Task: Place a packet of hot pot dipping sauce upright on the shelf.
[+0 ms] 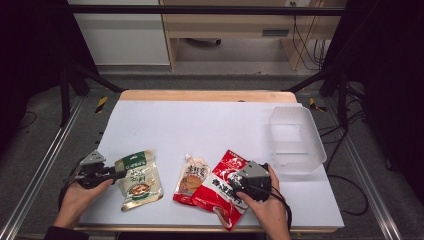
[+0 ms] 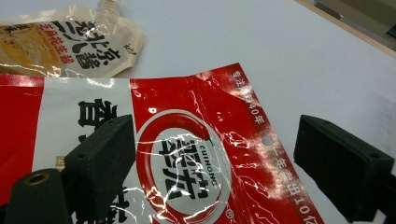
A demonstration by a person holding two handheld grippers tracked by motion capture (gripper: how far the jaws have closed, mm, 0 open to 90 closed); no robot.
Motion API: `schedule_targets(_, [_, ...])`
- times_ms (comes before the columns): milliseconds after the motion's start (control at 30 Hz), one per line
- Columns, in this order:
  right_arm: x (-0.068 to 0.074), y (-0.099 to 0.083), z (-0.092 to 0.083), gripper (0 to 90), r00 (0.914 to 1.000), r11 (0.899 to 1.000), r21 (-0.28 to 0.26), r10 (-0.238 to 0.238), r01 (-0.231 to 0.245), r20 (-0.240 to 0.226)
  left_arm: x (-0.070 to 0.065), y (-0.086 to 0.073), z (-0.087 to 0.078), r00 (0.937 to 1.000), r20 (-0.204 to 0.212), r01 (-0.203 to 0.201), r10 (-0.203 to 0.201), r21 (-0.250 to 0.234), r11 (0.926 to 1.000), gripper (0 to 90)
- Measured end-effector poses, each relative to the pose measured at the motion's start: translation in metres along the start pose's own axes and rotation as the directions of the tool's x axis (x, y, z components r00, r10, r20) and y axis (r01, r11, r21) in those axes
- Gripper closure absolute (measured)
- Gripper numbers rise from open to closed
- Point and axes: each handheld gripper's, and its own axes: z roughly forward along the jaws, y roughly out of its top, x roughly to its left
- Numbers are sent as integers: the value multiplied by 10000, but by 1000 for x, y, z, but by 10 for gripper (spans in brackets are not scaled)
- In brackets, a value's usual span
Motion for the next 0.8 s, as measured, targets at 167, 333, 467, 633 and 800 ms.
schedule_targets(167, [1,0,0,130,10000,10000,-32,-64,64,15,-1,1,0,9988,-418,-258,269,271,9993,822])
schedule_targets(333, [1,0,0,126,10000,10000,-27,-53,53,57,-3,2,-3,9987,-407,-299,308,218,9993,889])
schedule_targets(467, [1,0,0,116,10000,10000,23,5,-6,97,-6,2,-9,9980,-499,-389,390,38,9992,899])
schedule_targets(633, [2,0,1,95,9999,9997,185,-132,131,53,-16,3,-29,9969,-624,-529,487,-676,9963,900])
schedule_targets(800, [8,1,1,82,9988,9987,229,-461,465,-186,-32,9,-56,9923,-727,-1108,1003,-1585,9811,900])
